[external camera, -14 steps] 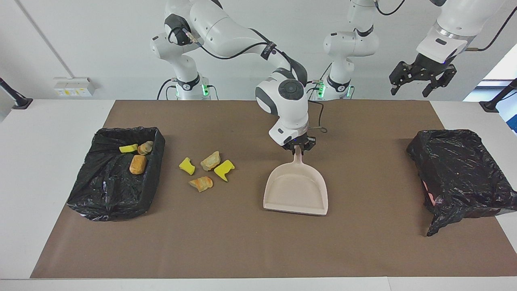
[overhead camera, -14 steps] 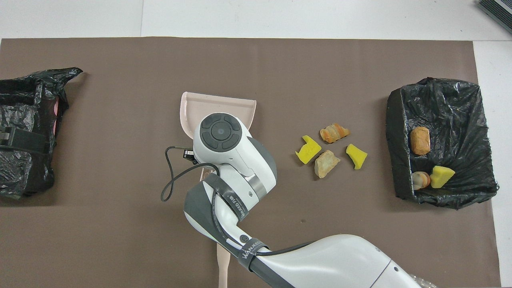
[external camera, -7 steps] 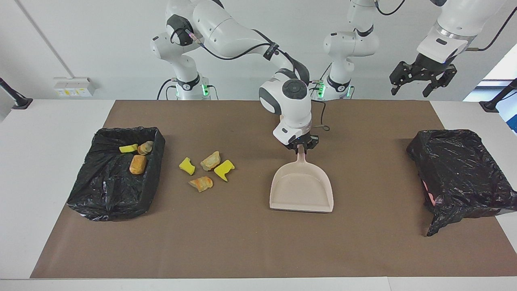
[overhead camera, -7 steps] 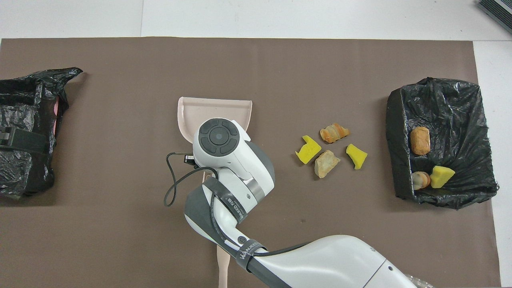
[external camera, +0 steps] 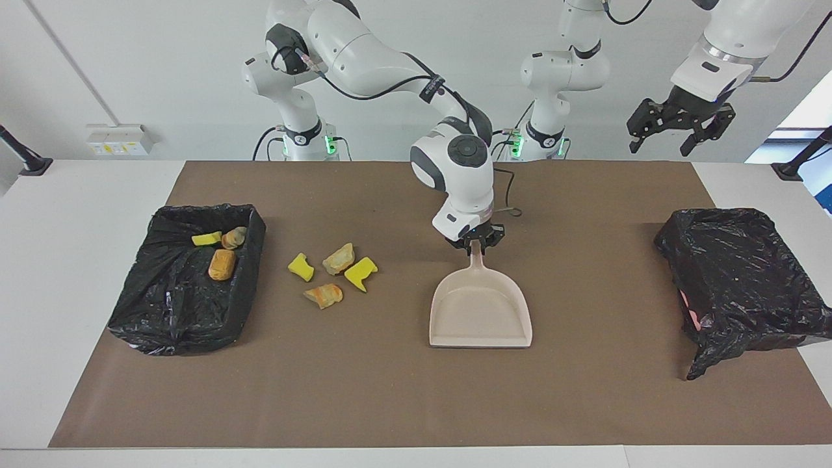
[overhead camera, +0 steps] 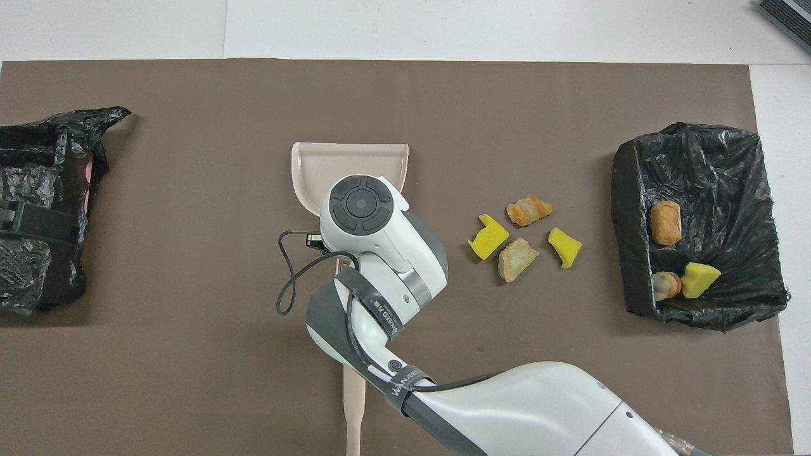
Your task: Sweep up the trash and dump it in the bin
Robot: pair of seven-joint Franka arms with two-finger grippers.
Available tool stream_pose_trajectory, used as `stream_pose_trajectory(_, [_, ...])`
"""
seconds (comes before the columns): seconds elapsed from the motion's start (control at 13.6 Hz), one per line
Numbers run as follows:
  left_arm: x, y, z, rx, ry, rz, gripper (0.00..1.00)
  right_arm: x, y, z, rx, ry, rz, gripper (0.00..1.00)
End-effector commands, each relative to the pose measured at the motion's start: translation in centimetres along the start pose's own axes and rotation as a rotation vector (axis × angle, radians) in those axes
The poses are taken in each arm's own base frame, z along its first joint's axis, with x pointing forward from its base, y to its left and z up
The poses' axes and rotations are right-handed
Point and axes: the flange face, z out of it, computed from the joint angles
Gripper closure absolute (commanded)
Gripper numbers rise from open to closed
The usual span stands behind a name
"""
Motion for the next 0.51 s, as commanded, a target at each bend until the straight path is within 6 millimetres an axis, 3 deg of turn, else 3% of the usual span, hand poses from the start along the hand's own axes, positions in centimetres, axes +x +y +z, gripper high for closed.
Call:
stream_pose_trajectory(0.0, [-0.3, 0.2, -0.6, 0.009, 0.003, 0.005, 0.0, 0.5, -0.4, -0.1, 0.034, 0.029, -0.02, 0.57])
stream_pose_trajectory(0.07, [-0.4, 0.4, -0.7, 0.009, 0.006, 0.008, 0.0, 0.7, -0.5, -0.3, 0.043, 0.05, -0.03, 0.05])
stream_pose_trajectory(0.22, [-0.4, 0.4, -0.7, 0.009, 0.006, 0.008, 0.0, 0.7, -0.3, -0.6, 0.039, 0.049, -0.048, 0.0])
stream_pose_trajectory(0.44, [-0.4, 0.3, -0.7, 0.009, 0.004, 0.005, 0.0, 0.4, 1.1, -3.9, 0.004, 0.003, -0.033, 0.0])
